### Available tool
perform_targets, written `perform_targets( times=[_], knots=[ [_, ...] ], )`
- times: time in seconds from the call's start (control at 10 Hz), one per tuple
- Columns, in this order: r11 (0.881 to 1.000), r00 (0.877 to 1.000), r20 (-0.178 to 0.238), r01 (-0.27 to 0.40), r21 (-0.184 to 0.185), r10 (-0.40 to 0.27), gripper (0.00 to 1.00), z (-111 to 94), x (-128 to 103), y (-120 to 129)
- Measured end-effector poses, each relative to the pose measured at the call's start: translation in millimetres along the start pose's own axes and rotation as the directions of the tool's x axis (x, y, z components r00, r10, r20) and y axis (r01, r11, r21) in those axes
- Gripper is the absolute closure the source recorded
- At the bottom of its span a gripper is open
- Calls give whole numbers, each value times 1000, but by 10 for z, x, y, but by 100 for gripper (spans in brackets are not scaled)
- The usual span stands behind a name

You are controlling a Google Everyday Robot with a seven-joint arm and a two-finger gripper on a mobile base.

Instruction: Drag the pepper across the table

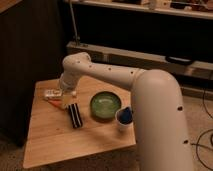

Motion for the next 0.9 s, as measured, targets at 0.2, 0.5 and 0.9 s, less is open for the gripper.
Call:
perform_targets(
  times=[0.2, 0.5, 0.9],
  knots=[
    [999, 1000, -12, -27, -25, 27, 20, 142, 13, 36],
    [997, 998, -30, -59, -47, 57, 20, 366, 6, 68],
    [994, 997, -27, -72, -81, 70, 20, 642, 0, 155]
  ],
)
